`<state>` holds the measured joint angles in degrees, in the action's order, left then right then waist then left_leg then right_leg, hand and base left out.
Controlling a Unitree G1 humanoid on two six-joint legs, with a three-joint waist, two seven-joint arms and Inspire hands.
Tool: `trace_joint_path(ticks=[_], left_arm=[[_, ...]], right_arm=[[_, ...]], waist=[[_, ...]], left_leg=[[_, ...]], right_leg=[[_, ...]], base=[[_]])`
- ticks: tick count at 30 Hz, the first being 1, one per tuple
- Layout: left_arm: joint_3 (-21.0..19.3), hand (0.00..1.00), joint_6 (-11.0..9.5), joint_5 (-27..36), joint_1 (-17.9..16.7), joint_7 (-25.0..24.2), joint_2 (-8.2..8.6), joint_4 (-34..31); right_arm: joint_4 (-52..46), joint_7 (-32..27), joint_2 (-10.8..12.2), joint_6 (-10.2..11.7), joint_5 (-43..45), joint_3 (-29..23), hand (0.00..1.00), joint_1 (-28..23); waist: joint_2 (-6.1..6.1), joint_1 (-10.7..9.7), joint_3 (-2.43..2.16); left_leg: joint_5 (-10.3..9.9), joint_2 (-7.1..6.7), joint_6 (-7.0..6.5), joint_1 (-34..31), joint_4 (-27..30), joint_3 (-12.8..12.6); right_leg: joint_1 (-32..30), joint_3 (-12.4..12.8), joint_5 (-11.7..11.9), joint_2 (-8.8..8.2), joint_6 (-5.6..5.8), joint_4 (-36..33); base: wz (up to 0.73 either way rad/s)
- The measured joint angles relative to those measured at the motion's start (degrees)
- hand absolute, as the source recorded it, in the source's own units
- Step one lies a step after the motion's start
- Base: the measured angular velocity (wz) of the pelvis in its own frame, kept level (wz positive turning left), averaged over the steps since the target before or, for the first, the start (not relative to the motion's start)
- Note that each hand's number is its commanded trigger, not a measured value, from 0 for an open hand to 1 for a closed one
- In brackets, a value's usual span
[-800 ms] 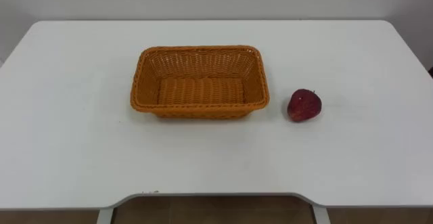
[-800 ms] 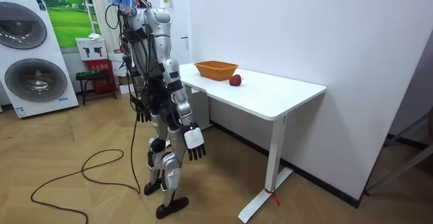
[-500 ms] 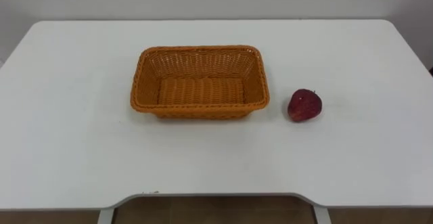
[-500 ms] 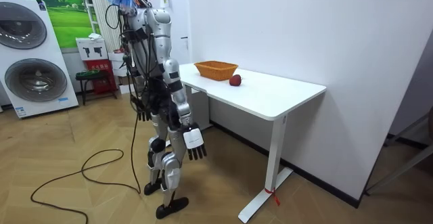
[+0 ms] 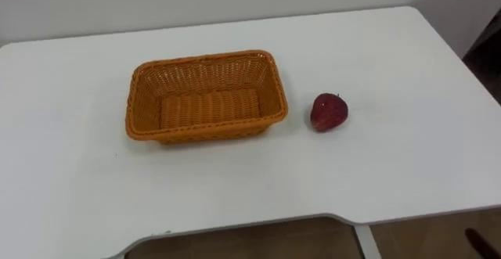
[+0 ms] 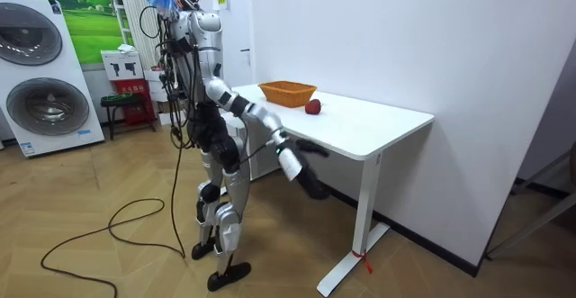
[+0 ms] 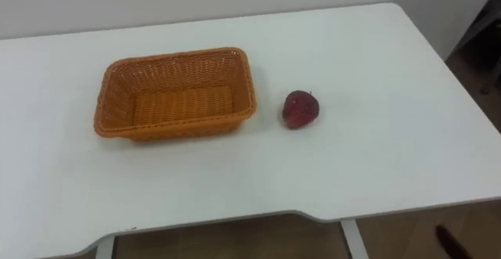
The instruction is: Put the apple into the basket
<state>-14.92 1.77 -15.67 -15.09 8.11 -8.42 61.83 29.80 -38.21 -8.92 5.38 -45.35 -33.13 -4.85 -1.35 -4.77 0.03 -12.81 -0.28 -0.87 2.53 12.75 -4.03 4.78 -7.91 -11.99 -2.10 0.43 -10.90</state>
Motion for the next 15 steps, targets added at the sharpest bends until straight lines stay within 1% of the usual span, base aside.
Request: trace_joint_path(ticks=[1, 2, 3, 5, 6, 8, 9, 10, 11, 12, 13, 14, 15], left_arm=[[0.02, 0.0, -0.05, -0.12, 0.04, 0.2, -0.04, -0.03], [0.08, 0.0, -0.13, -0.16, 0.03, 0.2, 0.07, -0.09], [0.25, 0.0, -0.17, -0.14, 0.01, 0.2, 0.15, 0.01], [0.68, 0.0, -0.25, -0.11, -0.22, 0.2, 0.11, 0.09], [0.71, 0.0, -0.26, -0.11, -0.28, 0.21, 0.11, 0.1], [2.85, 0.0, -0.26, -0.13, -0.51, 0.22, 0.04, 0.1], [3.02, 0.0, -0.27, -0.25, -0.46, 0.22, 0.18, 0.1], [3.55, 0.0, -0.53, -0.14, -0.22, 0.2, 0.27, 0.22], [4.07, 0.0, -0.76, -0.04, -0.12, 0.2, 0.24, 0.33], [4.68, 0.0, -1.56, 0.02, 0.12, 0.2, 0.21, 1.05], [5.08, 0.0, -1.92, 0.01, 0.34, 0.18, 0.2, 2.04], [5.58, 0.0, -1.93, -0.1, 0.28, 0.19, 0.11, 2.42], [6.08, 0.0, -1.93, -0.1, 0.26, 0.18, 0.01, 2.42]], right_arm=[[-1.79, -3.25, -0.1, 0.77, 3.86, -0.1, 0.0, 0.69], [-4.16, -6.75, 0.03, 0.99, 7.44, -0.17, 0.0, 0.82], [-6.05, -8.44, 0.11, 1.0, 9.33, -0.11, 0.0, 0.77], [-14.04, -13.84, 0.12, 1.32, 19.31, 0.48, 0.0, 0.82], [-15.96, -14.66, 0.08, 1.58, 22.19, 0.48, 0.0, 0.83], [-23.86, -17.71, -0.13, 2.82, 32.77, 2.84, 0.0, 0.84], [-25.33, -18.17, -0.2, 3.26, 35.9, 3.46, 0.0, 0.83], [-28.19, -18.61, -0.22, 3.51, 41.65, 5.03, 0.0, 0.84], [-29.56, -18.6, -0.24, 3.57, 43.86, 5.65, 0.0, 0.85], [-32.54, -18.64, -0.34, 3.72, 47.54, 7.01, 0.0, 0.83], [-35.16, -18.46, -0.66, 4.07, 51.61, 8.81, 0.0, 0.8], [-36.66, -17.55, -1.09, 5.08, 54.27, 10.59, 0.0, 0.8], [-37.15, -16.96, -1.4, 5.37, 54.97, 11.59, 0.0, 0.79]], waist=[[-0.19, -0.04, -0.1], [-0.26, 0.21, -0.15], [-0.26, 0.35, -0.12], [-0.06, 0.39, -0.21], [-0.02, 0.55, -0.24], [0.13, 1.0, -0.2], [0.08, 1.12, -0.17], [0.13, 1.32, -0.19], [0.13, 1.62, -0.19], [-0.06, 2.29, -0.12], [-0.08, 2.77, -0.13], [0.1, 3.15, -0.23], [0.02, 3.31, -0.22]], left_leg=[[0.0, 0.0, 0.0, -0.01, -0.02, 0.0], [0.0, 0.0, 0.0, -0.03, -0.11, 0.03], [0.0, -0.01, 0.0, -0.1, -0.16, 0.02], [0.02, -0.01, -0.01, -1.04, -0.04, 0.05], [0.02, 0.0, -0.01, -1.14, -0.04, 0.05], [0.02, 0.14, 0.0, -1.28, 0.0, -0.05], [0.02, 0.18, 0.0, -1.27, 0.0, -0.1], [0.03, 0.25, 0.02, -1.23, -0.01, -0.12], [0.04, 0.27, 0.03, -1.21, -0.04, -0.12], [0.05, 0.33, 0.05, -1.09, -0.1, -0.31], [0.05, 0.39, 0.05, -0.93, -0.07, -0.55], [0.04, 0.41, 0.06, -0.81, 0.0, -0.57], [0.04, 0.42, 0.06, -0.79, 0.0, -0.57]], right_leg=[[0.08, -0.1, 0.0, 0.01, 0.0, 0.16], [-0.03, -0.08, 0.0, 0.02, 0.0, 0.18], [-0.18, -0.07, 0.0, 0.02, 0.0, 0.16], [-1.39, -0.17, 0.02, 0.01, 0.01, -0.29], [-1.61, -0.13, 0.02, 0.02, 0.01, -0.5], [-1.91, -0.05, 0.02, 0.11, 0.0, -0.82], [-1.92, -0.05, 0.03, 0.14, -0.01, -0.83], [-1.95, -0.12, 0.05, 0.18, -0.06, -0.82], [-1.95, -0.11, 0.06, 0.2, -0.07, -0.82], [-1.95, -0.03, 0.1, 0.22, -0.12, -0.82], [-1.97, 0.03, 0.12, 0.23, -0.17, -0.81], [-1.98, -0.02, 0.13, 0.22, -0.18, -0.76], [-1.98, -0.06, 0.14, 0.22, -0.19, -0.74]], base=[[0.0], [0.0], [0.0], [0.0], [0.0], [-0.02], [0.0], [0.0], [0.0], [-0.07], [-0.06], [-0.03], [0.0]])
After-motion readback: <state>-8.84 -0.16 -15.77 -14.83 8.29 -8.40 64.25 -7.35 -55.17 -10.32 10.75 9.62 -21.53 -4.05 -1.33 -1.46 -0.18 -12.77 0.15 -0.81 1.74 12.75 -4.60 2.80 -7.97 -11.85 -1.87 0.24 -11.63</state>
